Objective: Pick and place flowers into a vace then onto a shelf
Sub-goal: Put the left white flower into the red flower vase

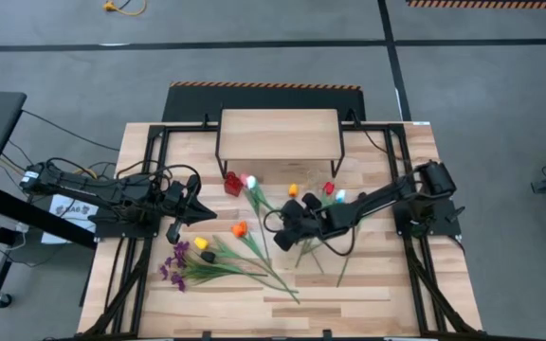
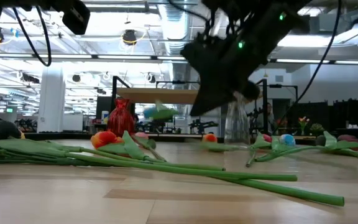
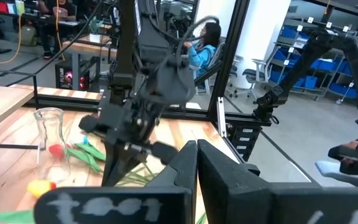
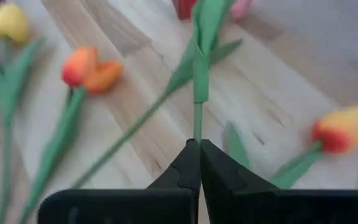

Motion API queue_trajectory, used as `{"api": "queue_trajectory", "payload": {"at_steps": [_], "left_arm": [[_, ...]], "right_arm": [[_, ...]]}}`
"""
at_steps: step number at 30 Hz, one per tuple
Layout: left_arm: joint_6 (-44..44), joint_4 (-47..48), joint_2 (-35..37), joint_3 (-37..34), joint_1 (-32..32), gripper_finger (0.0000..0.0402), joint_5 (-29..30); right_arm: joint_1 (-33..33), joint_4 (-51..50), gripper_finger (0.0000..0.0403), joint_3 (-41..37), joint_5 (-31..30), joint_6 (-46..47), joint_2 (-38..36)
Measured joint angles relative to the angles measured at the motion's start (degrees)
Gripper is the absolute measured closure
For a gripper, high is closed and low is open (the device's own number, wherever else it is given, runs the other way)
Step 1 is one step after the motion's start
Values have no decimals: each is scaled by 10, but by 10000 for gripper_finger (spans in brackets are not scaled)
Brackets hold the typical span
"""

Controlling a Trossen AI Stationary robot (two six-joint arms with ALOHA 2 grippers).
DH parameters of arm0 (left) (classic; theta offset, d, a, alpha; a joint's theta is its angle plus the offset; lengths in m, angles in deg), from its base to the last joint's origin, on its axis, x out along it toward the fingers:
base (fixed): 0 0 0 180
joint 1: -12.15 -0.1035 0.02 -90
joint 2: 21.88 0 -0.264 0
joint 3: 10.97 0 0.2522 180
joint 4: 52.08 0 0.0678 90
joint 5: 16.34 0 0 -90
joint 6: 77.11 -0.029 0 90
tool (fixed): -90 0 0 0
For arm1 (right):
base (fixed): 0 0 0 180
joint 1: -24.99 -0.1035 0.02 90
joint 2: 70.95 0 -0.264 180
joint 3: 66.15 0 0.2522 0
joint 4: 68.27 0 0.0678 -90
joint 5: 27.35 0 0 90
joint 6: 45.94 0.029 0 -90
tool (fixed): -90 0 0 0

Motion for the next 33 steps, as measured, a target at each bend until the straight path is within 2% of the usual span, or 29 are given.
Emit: {"api": "queue_trajectory", "payload": {"at_steps": [13,19,25,29,33], "left_arm": [[0,0,0,0,0,401,0],[7,0,0,0,0,401,0],[9,0,0,0,0,401,0],[8,-5,-5,0,0,401,1],[5,-42,-24,0,0,401,20]], "right_arm": [[-23,36,403,1,-55,-51,-62],[-39,141,403,2,-85,-145,-78],[-45,294,403,2,-111,-268,-78],[-44,401,403,2,-108,-357,-78],[-43,482,403,2,-67,-412,-78]]}}
